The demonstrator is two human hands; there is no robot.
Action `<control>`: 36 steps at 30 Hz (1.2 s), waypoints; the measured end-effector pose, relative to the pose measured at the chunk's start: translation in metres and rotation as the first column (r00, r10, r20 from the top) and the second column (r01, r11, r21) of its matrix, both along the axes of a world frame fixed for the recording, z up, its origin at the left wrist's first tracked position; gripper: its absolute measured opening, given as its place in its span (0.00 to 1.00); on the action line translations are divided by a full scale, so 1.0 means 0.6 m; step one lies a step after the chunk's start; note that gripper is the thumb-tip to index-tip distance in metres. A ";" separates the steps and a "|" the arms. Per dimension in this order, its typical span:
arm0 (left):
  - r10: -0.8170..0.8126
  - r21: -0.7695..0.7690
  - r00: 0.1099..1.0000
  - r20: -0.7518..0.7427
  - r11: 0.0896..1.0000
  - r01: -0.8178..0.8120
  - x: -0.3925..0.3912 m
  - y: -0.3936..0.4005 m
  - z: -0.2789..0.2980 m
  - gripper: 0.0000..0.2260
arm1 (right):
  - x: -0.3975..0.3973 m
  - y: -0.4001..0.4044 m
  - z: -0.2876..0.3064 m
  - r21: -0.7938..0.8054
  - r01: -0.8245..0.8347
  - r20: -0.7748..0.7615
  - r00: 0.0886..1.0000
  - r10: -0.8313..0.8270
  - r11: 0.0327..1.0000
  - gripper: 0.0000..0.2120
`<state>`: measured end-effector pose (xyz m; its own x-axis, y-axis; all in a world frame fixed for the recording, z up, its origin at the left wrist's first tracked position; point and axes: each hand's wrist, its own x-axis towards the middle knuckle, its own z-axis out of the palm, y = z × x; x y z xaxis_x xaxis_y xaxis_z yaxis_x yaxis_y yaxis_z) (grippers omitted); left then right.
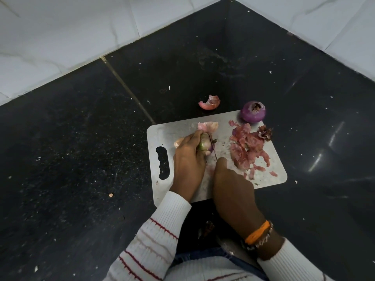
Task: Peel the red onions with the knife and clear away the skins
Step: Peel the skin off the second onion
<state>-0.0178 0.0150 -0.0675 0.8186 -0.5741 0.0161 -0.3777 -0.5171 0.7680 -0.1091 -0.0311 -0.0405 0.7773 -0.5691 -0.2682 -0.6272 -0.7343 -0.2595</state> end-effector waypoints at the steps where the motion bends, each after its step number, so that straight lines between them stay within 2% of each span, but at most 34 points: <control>1: 0.000 -0.004 1.000 0.010 1.000 0.000 0.001 -0.001 0.000 0.23 | 0.000 0.002 0.000 -0.004 0.000 -0.002 1.000 0.000 1.000 0.12; 3: -0.003 0.004 0.999 0.035 1.000 0.003 0.001 -0.002 -0.001 0.22 | 0.014 -0.009 -0.008 -0.043 0.028 0.051 0.998 -0.026 0.999 0.11; 6: 0.005 -0.034 0.999 0.050 0.999 -0.003 -0.003 0.001 -0.001 0.22 | 0.022 -0.027 -0.014 0.009 0.017 0.119 0.993 -0.018 1.000 0.10; 8: 0.032 -0.092 0.999 0.038 0.995 -0.029 -0.002 0.002 -0.005 0.23 | 0.006 -0.036 -0.014 0.113 -0.023 0.192 0.981 0.001 0.993 0.10; 11: 0.101 -0.185 0.991 -0.085 0.976 -0.115 0.001 -0.001 -0.010 0.21 | -0.016 -0.047 -0.006 0.345 0.020 0.338 0.930 -0.144 0.938 0.07; 13: 0.112 -0.196 0.989 -0.091 0.972 -0.128 0.001 -0.002 -0.010 0.20 | -0.020 -0.055 -0.003 0.399 0.052 0.368 0.905 -0.212 0.916 0.07; 16: 0.045 -0.169 0.996 -0.077 0.984 -0.057 -0.001 -0.002 -0.009 0.19 | -0.021 -0.055 -0.004 0.386 0.039 0.385 0.901 -0.199 0.922 0.07; 20: -0.024 -0.150 0.994 -0.109 0.989 0.007 -0.003 0.006 0.000 0.10 | -0.018 -0.046 -0.005 0.344 -0.002 0.363 0.923 -0.131 0.939 0.07; 22: -0.020 -0.166 0.993 -0.120 0.986 0.000 0.000 0.008 0.001 0.12 | -0.018 -0.042 -0.008 0.311 -0.011 0.359 0.927 -0.107 0.951 0.06; 26: -0.031 -0.135 0.995 -0.095 0.991 0.018 0.000 0.010 -0.004 0.22 | -0.026 -0.037 -0.008 0.202 -0.003 0.327 0.943 -0.065 0.979 0.06; 29: -0.033 -0.135 0.997 -0.069 0.991 0.023 0.001 0.014 -0.006 0.21 | -0.030 -0.031 -0.003 0.135 -0.011 0.306 0.952 -0.031 0.991 0.06; 34: -0.088 -0.182 0.971 -0.225 0.982 0.047 -0.003 0.017 0.003 0.17 | -0.030 -0.026 0.004 0.134 -0.015 0.272 0.962 -0.022 0.991 0.06; 36: -0.044 -0.192 0.982 -0.184 0.981 0.008 -0.007 0.012 0.001 0.17 | -0.030 -0.026 0.006 0.126 -0.001 0.275 0.961 -0.034 0.992 0.07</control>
<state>-0.0219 0.0222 -0.0668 0.8024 -0.5962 -0.0247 -0.2298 -0.3470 0.9093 -0.1270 -0.0467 -0.0366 0.8219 -0.5582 -0.1137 -0.5298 -0.6756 -0.5127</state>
